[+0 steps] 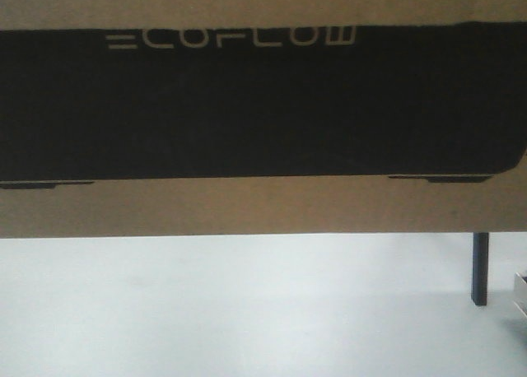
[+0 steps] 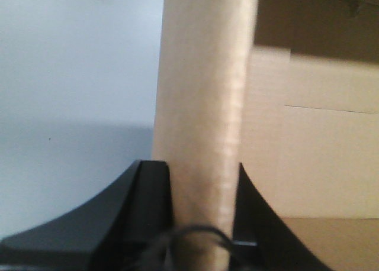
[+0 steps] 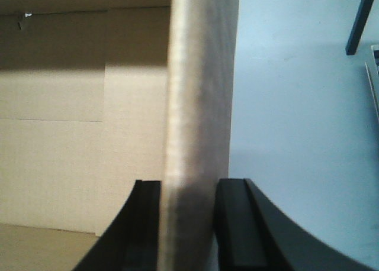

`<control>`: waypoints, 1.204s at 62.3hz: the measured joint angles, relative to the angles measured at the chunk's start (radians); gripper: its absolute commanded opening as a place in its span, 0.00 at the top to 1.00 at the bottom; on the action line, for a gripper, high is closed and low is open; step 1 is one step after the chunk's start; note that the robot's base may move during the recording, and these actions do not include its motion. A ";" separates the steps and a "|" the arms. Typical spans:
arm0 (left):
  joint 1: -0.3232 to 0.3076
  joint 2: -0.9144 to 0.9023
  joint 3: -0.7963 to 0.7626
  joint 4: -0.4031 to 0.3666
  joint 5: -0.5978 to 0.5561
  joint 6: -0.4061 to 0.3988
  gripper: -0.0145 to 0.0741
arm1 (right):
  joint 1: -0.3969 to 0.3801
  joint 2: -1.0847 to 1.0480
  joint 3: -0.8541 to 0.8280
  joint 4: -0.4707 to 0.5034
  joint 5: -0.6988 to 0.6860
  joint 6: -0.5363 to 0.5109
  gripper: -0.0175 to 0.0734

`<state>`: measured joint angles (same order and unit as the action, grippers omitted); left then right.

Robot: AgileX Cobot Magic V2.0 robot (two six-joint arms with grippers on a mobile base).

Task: Grab box from left shelf to table start
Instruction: 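Hold the box with both grippers while driving across the floor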

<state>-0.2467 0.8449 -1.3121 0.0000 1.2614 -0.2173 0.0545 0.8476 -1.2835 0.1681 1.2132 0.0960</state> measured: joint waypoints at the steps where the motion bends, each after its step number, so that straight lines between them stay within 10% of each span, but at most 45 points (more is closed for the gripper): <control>1: 0.000 0.000 0.000 0.000 0.000 0.000 0.86 | 0.000 0.000 0.000 0.000 0.000 0.000 0.75; 75: 0.000 0.000 0.000 0.000 0.000 0.000 0.86 | 0.000 0.000 0.000 0.000 0.000 0.000 0.75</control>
<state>-0.2467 0.8449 -1.3121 0.0000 1.2614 -0.2173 0.0545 0.8476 -1.2835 0.1681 1.2132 0.0960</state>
